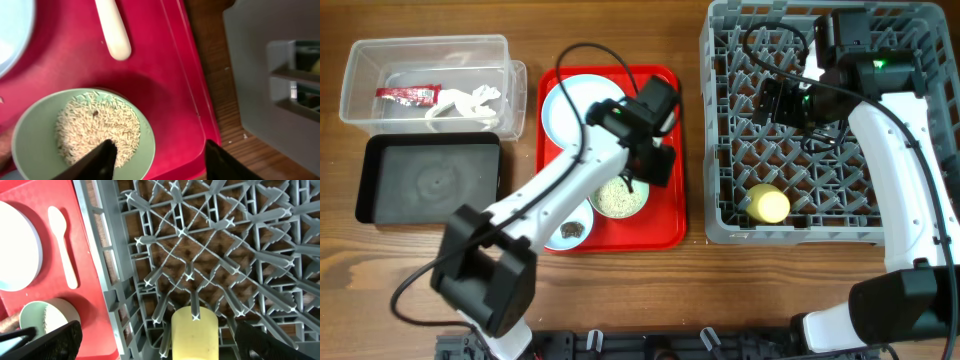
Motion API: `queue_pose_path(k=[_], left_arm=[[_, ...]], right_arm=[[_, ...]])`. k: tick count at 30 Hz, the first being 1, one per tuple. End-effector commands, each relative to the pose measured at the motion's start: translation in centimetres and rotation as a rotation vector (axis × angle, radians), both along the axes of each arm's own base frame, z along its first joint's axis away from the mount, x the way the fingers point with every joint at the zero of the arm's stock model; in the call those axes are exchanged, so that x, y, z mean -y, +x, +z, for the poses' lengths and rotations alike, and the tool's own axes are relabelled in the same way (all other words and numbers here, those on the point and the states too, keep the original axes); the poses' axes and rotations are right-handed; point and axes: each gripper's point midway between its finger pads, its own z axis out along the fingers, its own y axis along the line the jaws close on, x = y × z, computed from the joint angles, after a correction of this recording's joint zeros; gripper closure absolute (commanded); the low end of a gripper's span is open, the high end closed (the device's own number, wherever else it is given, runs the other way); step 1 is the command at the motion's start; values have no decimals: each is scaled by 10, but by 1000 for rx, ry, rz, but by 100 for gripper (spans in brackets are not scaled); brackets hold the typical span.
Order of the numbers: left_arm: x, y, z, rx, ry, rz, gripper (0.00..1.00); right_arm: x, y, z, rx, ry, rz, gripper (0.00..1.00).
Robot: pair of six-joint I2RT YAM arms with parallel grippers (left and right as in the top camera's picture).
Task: Sort waste into correct bins and load items into the dishwasher rack
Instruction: 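Grasp the rice bowl with the left gripper, then tip the rice bowl over the black tray to pour out rice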
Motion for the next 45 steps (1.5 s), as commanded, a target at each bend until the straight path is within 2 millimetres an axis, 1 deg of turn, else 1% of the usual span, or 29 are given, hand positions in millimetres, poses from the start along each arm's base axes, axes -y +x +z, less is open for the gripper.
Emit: queue_pose_path(k=[1,2,4,6,7,8,10,11,13,14,15,18,20,22,23,24,26,27,28,30,31,32,33,35,38,39,41,43,45], left_arm=[[3,-12,-33,-37,104,16,51],[-5,-11,-44,-28,175,72,51],[-10,-11,-63,-53,221,97,52],[-11,-12,-73,-72,239,95,55],[-12,-14,-79,-85,252,94,59],[-12,-14,-81,-89,256,94,61],[-12,-14,-82,-88,255,94,70],[-12,-14,-82,-89,256,94,78],[-13,-15,-81,-93,259,93,86],[-13,-15,-79,-93,260,93,96],[-12,-13,-76,-91,257,93,96],[-8,-9,-62,-86,253,93,96],[-2,-3,-40,-74,242,90,96],[5,13,7,-21,192,94,96],[-1,20,27,1,173,101,96],[-6,24,37,12,162,119,96],[-39,36,64,36,138,200,96],[-63,42,76,40,126,245,96],[-83,47,84,43,123,295,96],[-136,54,100,27,92,386,96],[-158,53,102,-5,66,411,96],[-187,50,102,-51,36,448,96],[-206,49,100,-82,-4,463,96],[-234,48,96,-115,-130,471,96],[-273,51,91,-87,-342,507,96],[-293,51,85,-61,-420,541,96],[-324,52,72,-14,-503,632,96],[-344,55,63,50,-596,688,96],[-358,56,55,99,-668,721,96]], right_arm=[[-3,3,11,40,5,26,1],[-3,2,10,37,5,26,0],[-3,2,10,36,5,26,0],[-3,2,10,36,5,26,0],[-3,2,10,36,4,26,0],[-3,2,10,36,5,26,0],[-3,2,10,36,4,26,1],[-3,2,10,37,4,26,0],[-3,2,10,37,5,26,0],[-3,2,10,37,5,26,0],[-3,2,10,37,4,26,0],[-3,2,10,37,5,26,0],[-3,2,10,33,5,26,0],[-3,0,9,27,4,26,0],[-3,0,9,27,4,26,0],[-3,0,9,27,4,26,0],[-3,0,9,26,4,26,0],[-3,0,9,25,5,25,0],[-3,0,9,26,6,24,1],[-6,0,10,26,20,27,0],[-6,0,10,26,20,28,0],[-6,0,9,25,20,28,0],[-6,0,9,26,20,28,1],[-6,1,10,29,20,28,0],[-6,0,9,28,20,28,0],[-6,0,9,28,20,28,0],[-6,0,9,28,20,28,0],[-6,0,9,26,20,28,1],[-6,-1,9,23,20,29,0]])
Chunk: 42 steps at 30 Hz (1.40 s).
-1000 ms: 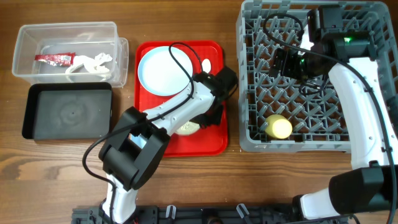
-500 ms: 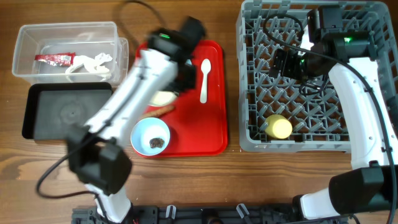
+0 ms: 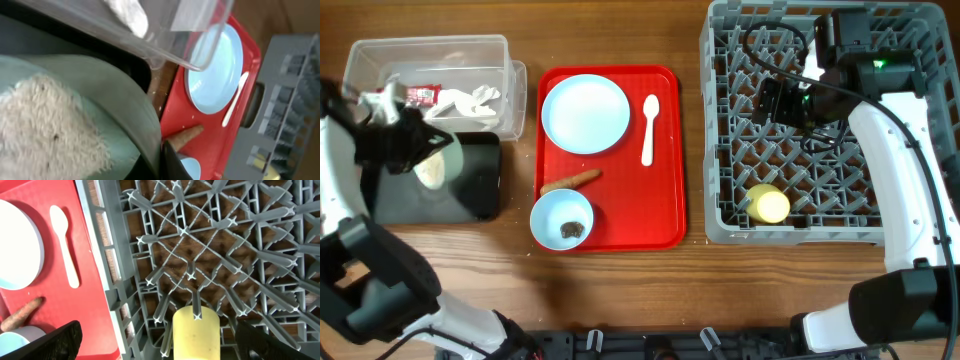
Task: Sort waste into correct bins and load items into the dishwasher rack
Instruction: 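Tip the rice bowl over the black tray to pour out rice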
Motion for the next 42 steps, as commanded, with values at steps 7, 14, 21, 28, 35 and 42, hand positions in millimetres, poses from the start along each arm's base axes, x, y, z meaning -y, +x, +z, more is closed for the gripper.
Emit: queue_pose_path(k=[7,14,21,28,35,42], left_arm=[[-20,-4,-2,284,-335,134,96],[-44,-17,21,252,-576,353,96],[-46,-18,69,428,-803,331,96],[-45,-18,79,438,-880,337,96],[-46,-17,77,418,-875,348,96],[-41,-11,80,422,-828,316,96]], right_arm=[[-5,-1,9,24,15,29,1],[-5,-3,8,13,14,29,0],[-5,-3,8,12,14,29,0],[-5,-3,8,13,14,30,0],[-5,-3,8,12,14,30,0],[-5,-7,7,-3,19,31,1]])
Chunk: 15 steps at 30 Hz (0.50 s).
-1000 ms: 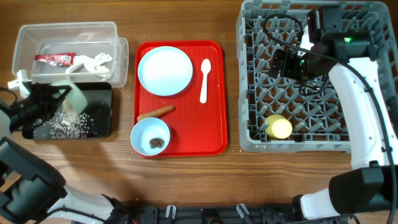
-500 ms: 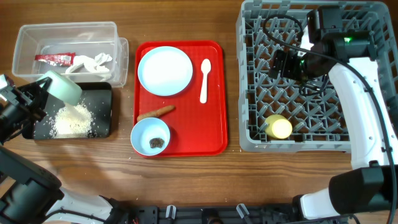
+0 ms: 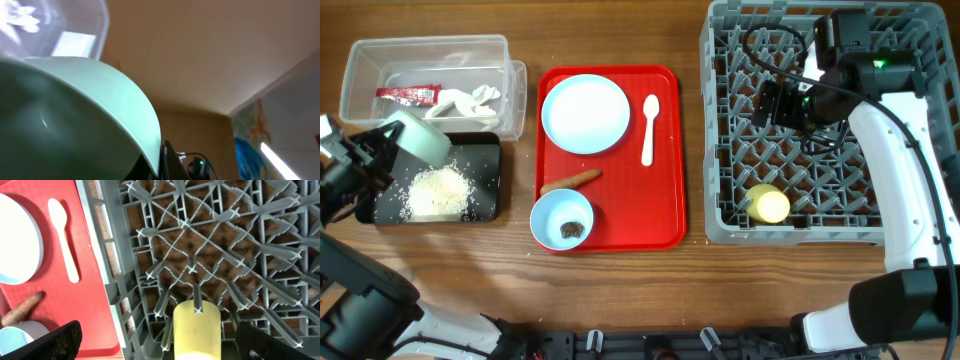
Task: Sort waste into correct bins and load items into the dishwasher rack
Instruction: 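Tip the rice bowl over the black tray to pour out rice, then return the emptied bowl to the red tray with left gripper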
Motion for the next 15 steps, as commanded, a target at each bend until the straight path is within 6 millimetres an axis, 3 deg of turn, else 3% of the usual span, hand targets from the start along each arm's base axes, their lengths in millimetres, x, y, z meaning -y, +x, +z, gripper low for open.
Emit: queue_pose_path(k=[1,6,10,13,15], left_arm=[[6,-2,24,30,-101,-18,96],[13,1,28,14,-118,-37,96],[57,17,63,113,130,-127,96],[99,27,98,176,361,-133,96],[135,33,107,199,483,-150,96]], right_arm=[[-4,-1,9,24,11,28,0],[-4,0,9,30,1,53,0],[-4,0,9,30,1,55,0],[-4,0,9,32,0,59,1],[-4,3,10,43,1,58,1]])
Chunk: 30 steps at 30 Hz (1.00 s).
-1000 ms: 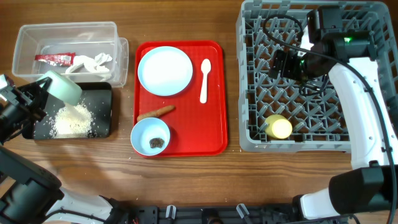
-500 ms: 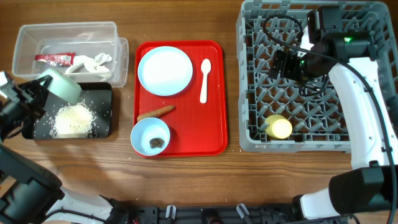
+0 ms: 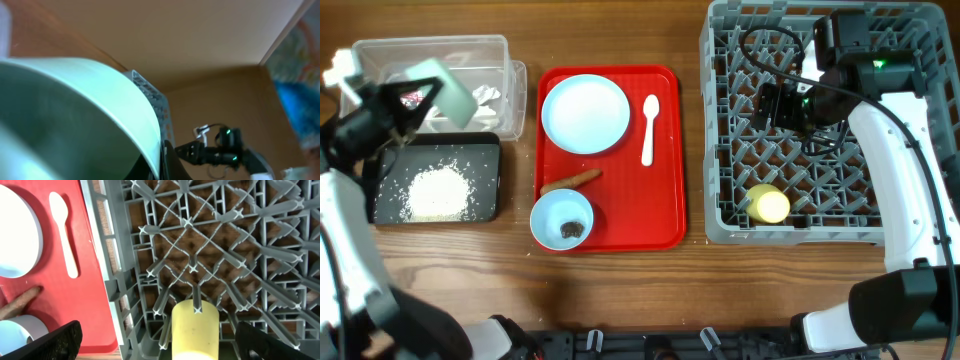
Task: Sort waste into correct bins and load items into the dishwasher rack
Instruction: 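Return the emptied bowl to the red tray with left gripper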
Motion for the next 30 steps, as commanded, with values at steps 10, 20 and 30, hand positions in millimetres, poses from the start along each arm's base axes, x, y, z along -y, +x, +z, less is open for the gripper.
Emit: queue_pose_path(k=[10,20,30], left_arm=[[240,-5,-144,-148,1043,-315,96],[319,-74,-250,-216,1323,-668,82],[232,-57,-167,-574,1148,-283,43]], right_arm=[[-3,7,11,58,1,34,0],[-3,7,11,59,1,33,0],[-3,11,12,74,1,35,0]])
